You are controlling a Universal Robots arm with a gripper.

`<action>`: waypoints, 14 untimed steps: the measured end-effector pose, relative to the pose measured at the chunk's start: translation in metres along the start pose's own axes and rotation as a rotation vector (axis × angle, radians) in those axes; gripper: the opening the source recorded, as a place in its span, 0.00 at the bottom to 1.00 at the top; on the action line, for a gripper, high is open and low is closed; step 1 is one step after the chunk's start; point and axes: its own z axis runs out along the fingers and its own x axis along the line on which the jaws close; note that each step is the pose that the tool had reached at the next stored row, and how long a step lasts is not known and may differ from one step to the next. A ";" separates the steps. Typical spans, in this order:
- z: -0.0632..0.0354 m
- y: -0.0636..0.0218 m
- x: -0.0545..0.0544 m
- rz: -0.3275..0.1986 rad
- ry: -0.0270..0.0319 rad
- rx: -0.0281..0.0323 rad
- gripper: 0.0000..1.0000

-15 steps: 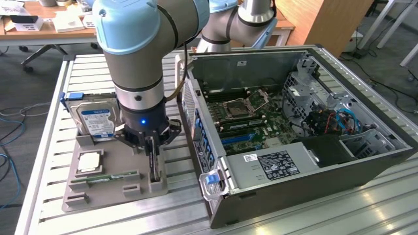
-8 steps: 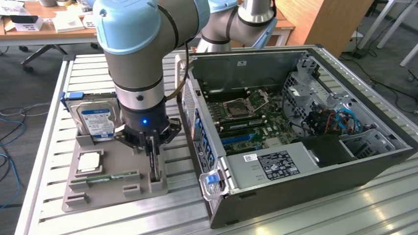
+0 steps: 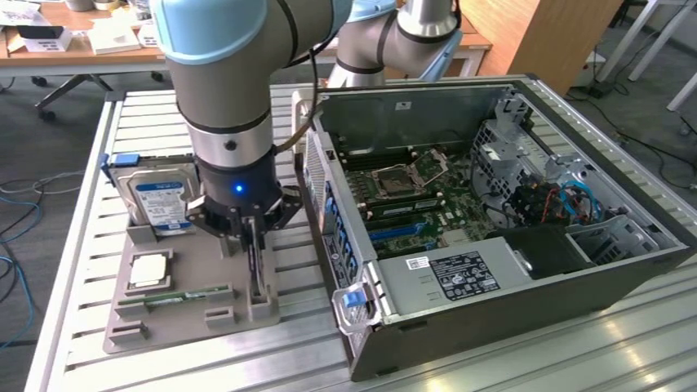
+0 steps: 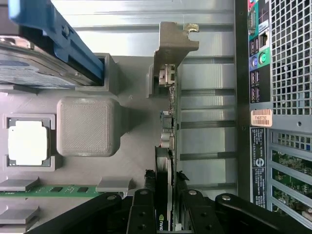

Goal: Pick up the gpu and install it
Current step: 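Pick up the gpu and move the gpu toward the slot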

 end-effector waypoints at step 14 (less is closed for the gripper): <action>-0.0458 0.0022 -0.001 0.000 0.0001 -0.0001 0.27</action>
